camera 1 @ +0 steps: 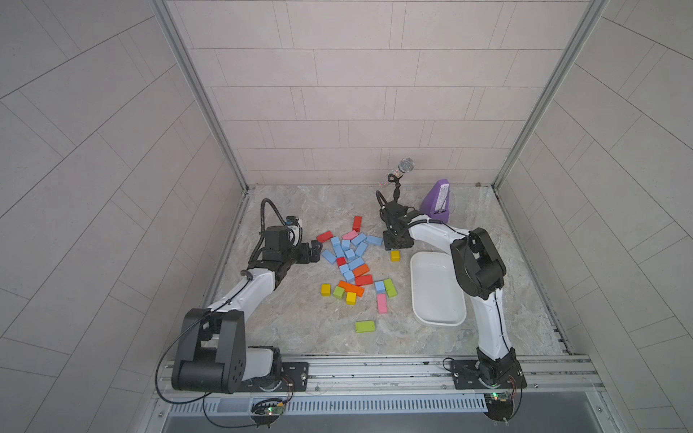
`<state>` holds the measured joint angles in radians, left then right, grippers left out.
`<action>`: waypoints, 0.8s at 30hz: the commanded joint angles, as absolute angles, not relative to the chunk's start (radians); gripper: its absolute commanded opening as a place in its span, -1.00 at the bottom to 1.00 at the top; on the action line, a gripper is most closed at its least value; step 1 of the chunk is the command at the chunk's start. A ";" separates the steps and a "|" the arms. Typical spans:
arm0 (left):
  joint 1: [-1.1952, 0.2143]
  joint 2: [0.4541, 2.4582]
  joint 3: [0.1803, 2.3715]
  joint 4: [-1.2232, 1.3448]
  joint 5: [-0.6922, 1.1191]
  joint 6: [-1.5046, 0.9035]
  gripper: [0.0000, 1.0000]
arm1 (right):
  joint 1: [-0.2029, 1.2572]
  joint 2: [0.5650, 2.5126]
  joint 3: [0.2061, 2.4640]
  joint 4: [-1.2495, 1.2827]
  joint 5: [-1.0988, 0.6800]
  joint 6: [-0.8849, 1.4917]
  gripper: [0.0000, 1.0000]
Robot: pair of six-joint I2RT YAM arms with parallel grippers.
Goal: Pick out the blue building blocks
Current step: Pick up the building block from the center of the board.
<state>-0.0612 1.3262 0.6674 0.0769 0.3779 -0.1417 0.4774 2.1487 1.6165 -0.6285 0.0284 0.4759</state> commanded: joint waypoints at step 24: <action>-0.263 1.376 0.704 0.076 0.470 -0.109 1.00 | 0.537 1.597 1.301 -0.595 0.076 0.386 -0.51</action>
<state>-0.2348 1.3628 0.6697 0.0772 0.4507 -0.1295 0.5419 1.6886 1.3594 -0.5682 0.0360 0.4126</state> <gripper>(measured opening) 0.999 0.316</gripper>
